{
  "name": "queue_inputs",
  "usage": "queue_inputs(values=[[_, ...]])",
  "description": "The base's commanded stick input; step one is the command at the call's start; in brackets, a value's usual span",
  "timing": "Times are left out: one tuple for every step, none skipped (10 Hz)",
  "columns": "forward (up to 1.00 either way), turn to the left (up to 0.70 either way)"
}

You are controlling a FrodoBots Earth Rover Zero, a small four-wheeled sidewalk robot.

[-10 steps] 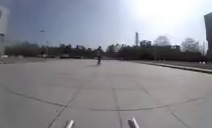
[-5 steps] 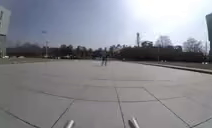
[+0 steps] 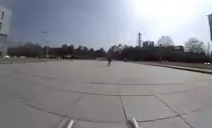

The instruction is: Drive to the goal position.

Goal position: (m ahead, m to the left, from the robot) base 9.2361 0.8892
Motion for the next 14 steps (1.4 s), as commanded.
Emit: queue_inputs(values=[[1.0,-0.22],[1.0,0.0],[1.0,0.0],[1.0,0.0],[1.0,0.0],[1.0,0.0],[1.0,0.0],[1.0,0.0],[1.0,0.0],[1.0,0.0],[1.0,0.0],[1.0,0.0],[1.0,0.0],[1.0,0.0]])
